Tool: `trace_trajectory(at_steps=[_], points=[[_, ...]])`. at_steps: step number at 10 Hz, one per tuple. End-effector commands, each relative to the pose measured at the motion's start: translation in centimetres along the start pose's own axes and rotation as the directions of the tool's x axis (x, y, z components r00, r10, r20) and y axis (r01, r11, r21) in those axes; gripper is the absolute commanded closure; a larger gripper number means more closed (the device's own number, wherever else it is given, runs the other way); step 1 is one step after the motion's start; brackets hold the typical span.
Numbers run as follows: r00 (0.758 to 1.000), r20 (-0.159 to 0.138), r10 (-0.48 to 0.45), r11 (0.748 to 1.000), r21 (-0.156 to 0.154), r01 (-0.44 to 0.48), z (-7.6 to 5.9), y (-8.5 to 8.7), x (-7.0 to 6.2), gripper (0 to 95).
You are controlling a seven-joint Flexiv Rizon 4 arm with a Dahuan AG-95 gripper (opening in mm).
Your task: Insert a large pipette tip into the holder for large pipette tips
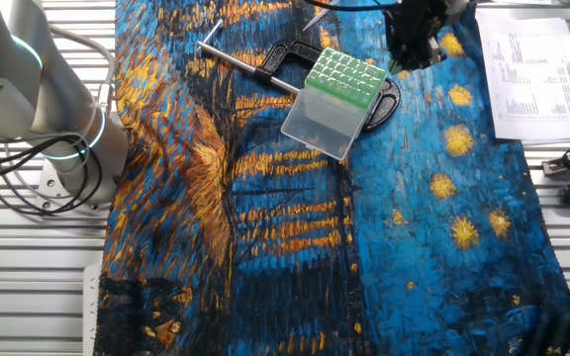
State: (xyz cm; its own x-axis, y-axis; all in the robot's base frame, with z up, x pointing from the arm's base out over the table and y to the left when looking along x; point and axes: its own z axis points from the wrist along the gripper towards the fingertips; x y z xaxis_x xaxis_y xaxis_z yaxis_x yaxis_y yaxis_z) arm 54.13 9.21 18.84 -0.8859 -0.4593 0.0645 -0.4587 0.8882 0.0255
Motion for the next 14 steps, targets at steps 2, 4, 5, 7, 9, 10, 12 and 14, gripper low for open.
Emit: trace_trajectory(at_steps=[2, 4, 5, 7, 9, 10, 12, 14], points=[[0.993, 0.004, -0.115, 0.993, -0.008, 0.115, 0.0, 0.0, 0.1, 95.0], [0.979, 0.014, -0.201, 0.979, -0.013, 0.202, 0.0, 0.0, 0.1, 95.0], [0.963, 0.002, -0.268, 0.963, -0.008, 0.268, 0.1, 0.1, 0.1, 95.0], [0.95, 0.022, -0.31, 0.95, -0.022, 0.311, 1.2, 2.4, -0.8, 95.0], [0.94, 0.032, -0.34, 0.94, -0.018, 0.34, 2.1, 6.6, -2.6, 95.0], [0.934, 0.033, -0.355, 0.934, -0.023, 0.356, 2.7, 8.2, -3.1, 95.0], [0.926, 0.035, -0.377, 0.926, -0.024, 0.378, 3.6, 11.3, -4.1, 95.0], [0.921, 0.015, -0.389, 0.921, -0.035, 0.389, 2.6, 11.9, -5.7, 95.0]])
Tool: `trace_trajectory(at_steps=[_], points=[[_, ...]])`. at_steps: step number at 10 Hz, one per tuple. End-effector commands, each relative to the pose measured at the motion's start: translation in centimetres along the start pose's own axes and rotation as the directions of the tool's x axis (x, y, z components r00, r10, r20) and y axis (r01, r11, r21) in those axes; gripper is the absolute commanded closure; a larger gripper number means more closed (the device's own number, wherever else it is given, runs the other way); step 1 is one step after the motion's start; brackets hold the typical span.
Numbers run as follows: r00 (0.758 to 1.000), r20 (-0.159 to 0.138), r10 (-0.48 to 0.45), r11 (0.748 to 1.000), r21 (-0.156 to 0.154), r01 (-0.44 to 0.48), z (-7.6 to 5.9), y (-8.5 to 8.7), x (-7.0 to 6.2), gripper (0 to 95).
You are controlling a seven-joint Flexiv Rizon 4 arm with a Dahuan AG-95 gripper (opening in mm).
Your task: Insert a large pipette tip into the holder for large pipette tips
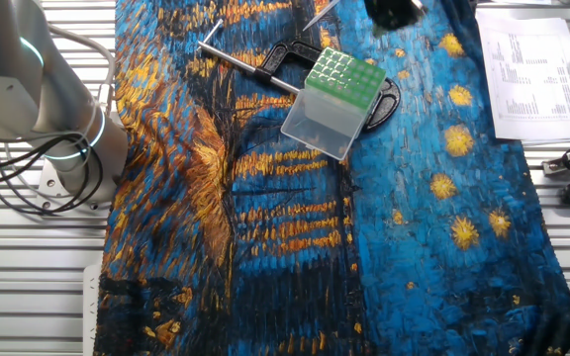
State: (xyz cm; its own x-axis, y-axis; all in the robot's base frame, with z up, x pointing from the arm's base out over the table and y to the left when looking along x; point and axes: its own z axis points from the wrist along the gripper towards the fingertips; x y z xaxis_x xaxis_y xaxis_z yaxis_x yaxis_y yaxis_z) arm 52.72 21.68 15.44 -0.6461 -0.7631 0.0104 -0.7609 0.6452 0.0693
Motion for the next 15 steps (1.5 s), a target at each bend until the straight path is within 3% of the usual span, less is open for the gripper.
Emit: trace_trajectory(at_steps=[1, 2, 3, 4, 5, 7, 9, 10, 11, 12, 15], points=[[0.999, -0.034, 0.005, 1.0, -0.008, -0.005, -0.8, -0.1, -1.1, 95.0], [0.998, -0.042, 0.04, 0.999, 0.001, -0.04, -0.8, -0.1, -1.1, 95.0], [0.993, -0.025, 0.113, 0.993, -0.011, -0.114, -0.8, -0.1, -1.1, 95.0], [0.998, -0.045, 0.04, 0.999, 0.004, -0.04, -0.8, -0.1, -1.1, 95.0], [0.996, -0.084, -0.026, 1.0, 0.009, 0.027, -0.8, -0.1, -1.1, 95.0], [0.988, -0.125, -0.091, 0.995, 0.019, 0.094, -0.8, -0.1, -1.1, 95.0], [0.987, -0.123, -0.104, 0.994, 0.014, 0.107, -0.8, -0.1, -1.1, 95.0], [0.987, -0.124, -0.106, 0.994, 0.01, 0.108, -0.4, 0.8, -2.1, 95.0], [0.987, -0.124, -0.106, 0.994, 0.01, 0.108, -0.4, 0.8, -2.1, 95.0], [0.986, -0.123, -0.11, 0.994, 0.005, 0.111, 0.6, 3.4, -4.6, 76.0], [0.989, -0.122, -0.083, 0.996, 0.008, 0.084, 1.3, 6.6, -6.7, 76.0]])
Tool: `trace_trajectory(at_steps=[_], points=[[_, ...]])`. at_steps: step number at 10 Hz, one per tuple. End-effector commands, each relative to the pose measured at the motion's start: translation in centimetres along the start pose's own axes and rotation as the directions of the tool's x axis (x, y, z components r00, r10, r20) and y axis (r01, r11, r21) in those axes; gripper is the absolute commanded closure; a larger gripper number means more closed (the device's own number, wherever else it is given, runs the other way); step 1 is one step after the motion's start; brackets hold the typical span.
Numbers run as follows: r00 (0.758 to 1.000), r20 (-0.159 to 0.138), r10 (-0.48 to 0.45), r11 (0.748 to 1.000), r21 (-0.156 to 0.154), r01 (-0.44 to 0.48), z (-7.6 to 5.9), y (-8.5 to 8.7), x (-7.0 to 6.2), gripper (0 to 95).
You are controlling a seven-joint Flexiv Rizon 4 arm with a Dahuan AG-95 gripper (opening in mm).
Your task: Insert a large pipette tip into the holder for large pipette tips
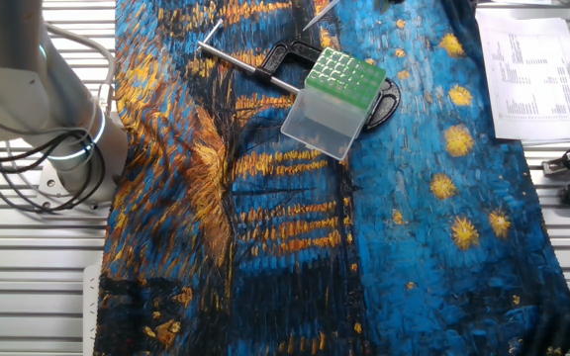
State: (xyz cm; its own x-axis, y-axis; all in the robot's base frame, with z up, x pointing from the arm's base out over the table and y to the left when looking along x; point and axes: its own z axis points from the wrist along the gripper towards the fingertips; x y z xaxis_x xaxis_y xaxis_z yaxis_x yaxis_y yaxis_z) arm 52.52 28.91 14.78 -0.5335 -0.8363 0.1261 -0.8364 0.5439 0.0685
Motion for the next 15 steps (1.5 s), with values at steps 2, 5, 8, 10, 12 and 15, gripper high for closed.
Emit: trace_trajectory(at_steps=[2, 5, 8, 10, 12, 15], points=[[0.999, 0.001, 0.042, 0.999, 0.002, -0.042, 0.4, 2.6, -2.2, 76.0], [1.0, -0.013, -0.003, 1.0, 0.019, 0.003, 0.4, 2.6, -2.2, 95.0], [0.995, -0.011, -0.095, 0.995, 0.015, 0.095, 0.4, 2.6, -2.2, 76.0], [0.991, 0.006, -0.131, 0.991, 0.007, 0.131, 0.8, 3.8, -3.1, 76.0], [0.994, 0.007, -0.109, 0.994, 0.008, 0.108, 1.8, 6.2, -3.9, 76.0], [0.997, -0.003, -0.08, 0.997, 0.011, 0.08, 2.5, 8.2, -5.0, 76.0]])
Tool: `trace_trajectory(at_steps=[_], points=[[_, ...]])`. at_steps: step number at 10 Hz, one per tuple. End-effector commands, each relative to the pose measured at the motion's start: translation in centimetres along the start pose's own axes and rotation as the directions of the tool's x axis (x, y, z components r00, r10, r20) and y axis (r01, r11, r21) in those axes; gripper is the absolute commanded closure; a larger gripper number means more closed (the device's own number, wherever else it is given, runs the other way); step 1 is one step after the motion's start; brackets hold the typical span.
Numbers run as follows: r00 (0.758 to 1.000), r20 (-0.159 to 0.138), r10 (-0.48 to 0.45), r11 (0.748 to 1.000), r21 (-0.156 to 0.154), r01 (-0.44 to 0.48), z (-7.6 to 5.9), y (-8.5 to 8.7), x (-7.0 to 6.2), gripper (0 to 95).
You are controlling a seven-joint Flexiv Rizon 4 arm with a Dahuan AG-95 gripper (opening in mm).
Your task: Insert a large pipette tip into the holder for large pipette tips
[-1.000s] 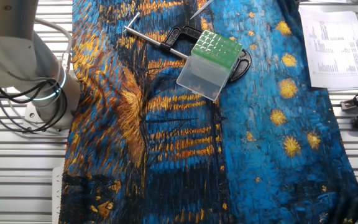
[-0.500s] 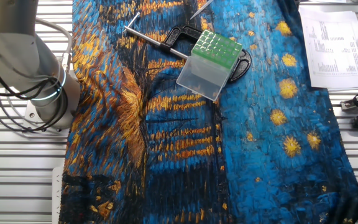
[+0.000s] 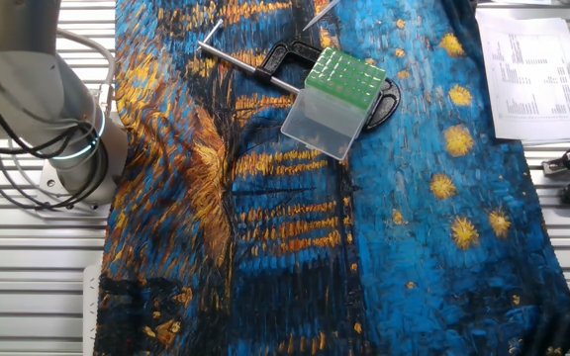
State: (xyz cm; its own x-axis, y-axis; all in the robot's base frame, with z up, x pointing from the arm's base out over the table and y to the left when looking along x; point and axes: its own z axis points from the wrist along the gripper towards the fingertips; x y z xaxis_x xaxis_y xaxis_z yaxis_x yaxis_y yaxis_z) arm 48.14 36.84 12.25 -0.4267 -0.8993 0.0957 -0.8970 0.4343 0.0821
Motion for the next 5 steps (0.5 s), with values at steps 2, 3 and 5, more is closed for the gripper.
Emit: trace_trajectory(at_steps=[2, 3, 5], points=[[0.997, -0.027, 0.072, 0.997, 0.013, -0.072, 0.54, 1.15, -1.28, 76.0], [0.997, -0.027, 0.079, 0.997, 0.013, -0.079, 0.54, 1.15, -1.28, 76.0], [0.997, -0.063, 0.037, 0.999, 0.04, -0.035, 0.54, 1.15, -1.28, 76.0]])
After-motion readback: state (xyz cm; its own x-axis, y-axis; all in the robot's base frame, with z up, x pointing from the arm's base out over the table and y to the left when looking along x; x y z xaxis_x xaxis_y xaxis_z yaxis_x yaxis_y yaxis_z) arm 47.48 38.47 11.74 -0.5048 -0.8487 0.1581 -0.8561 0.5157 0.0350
